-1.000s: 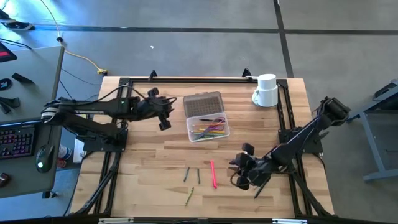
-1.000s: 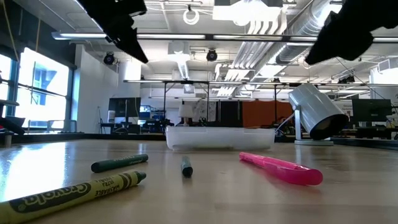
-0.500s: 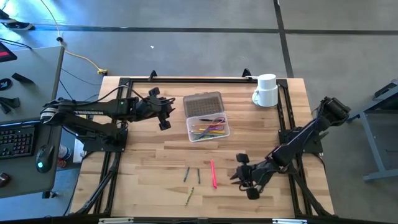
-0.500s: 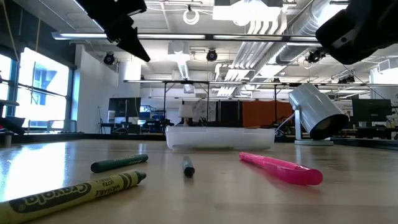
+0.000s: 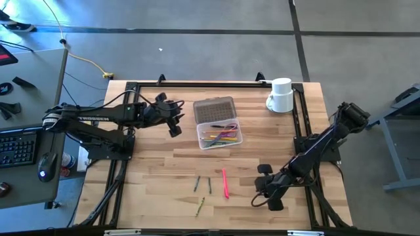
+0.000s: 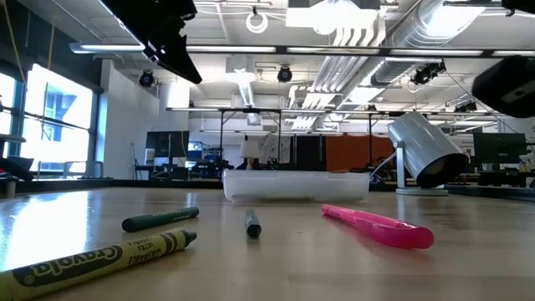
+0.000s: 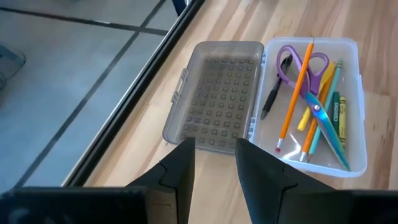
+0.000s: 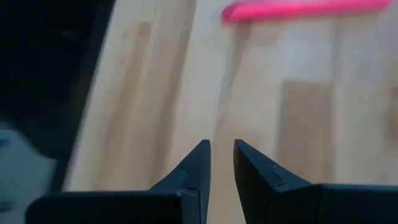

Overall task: Pick & place school supplies into a supply box
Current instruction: Put the blue pencil into the gray supply box

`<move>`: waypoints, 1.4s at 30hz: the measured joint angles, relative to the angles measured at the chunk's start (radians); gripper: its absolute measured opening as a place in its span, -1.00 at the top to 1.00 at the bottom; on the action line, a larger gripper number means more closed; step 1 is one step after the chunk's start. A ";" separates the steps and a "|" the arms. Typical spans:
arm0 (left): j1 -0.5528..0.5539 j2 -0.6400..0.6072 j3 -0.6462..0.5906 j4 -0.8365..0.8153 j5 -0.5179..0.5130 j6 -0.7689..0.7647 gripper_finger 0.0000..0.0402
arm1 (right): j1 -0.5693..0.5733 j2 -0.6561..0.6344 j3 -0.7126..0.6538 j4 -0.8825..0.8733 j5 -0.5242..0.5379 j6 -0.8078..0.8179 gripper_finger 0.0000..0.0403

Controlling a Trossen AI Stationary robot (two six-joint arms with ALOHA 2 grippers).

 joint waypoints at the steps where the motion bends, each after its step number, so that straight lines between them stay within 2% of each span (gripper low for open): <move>1: 0.000 0.000 0.000 -0.001 0.000 -0.010 0.25 | -0.004 0.000 0.000 0.000 0.030 -0.038 0.73; 4: 0.000 0.000 0.000 0.000 0.000 -0.036 0.25 | -0.016 0.000 0.000 -0.010 0.086 -0.083 0.74; 11: 0.000 0.000 0.000 -0.005 0.000 -0.043 0.25 | -0.008 0.000 0.000 -0.110 -0.039 -0.218 0.74; 14: 0.000 0.000 0.000 -0.017 0.000 -0.044 0.25 | -0.001 0.000 0.000 -0.137 -0.057 -0.173 0.74; 19: 0.000 0.000 0.000 -0.033 0.001 -0.066 0.25 | 0.016 0.000 0.000 -0.141 -0.112 0.032 0.74; 22: 0.000 0.000 0.000 -0.033 0.001 -0.077 0.25 | 0.054 0.000 0.000 -0.132 -0.148 0.094 0.74; 29: 0.000 0.000 0.000 -0.030 0.001 -0.086 0.25 | 0.133 0.000 0.000 -0.136 -0.131 0.085 0.74; 36: 0.000 0.000 0.000 -0.027 0.001 -0.125 0.25 | 0.154 0.003 0.000 -0.168 0.010 0.088 0.74; 39: -0.001 0.000 0.000 -0.026 0.001 -0.125 0.25 | 0.154 0.024 0.000 -0.174 -0.005 0.087 0.74; 42: 0.000 0.000 0.000 -0.025 0.001 -0.125 0.25 | 0.154 0.057 0.000 -0.174 -0.074 0.058 0.74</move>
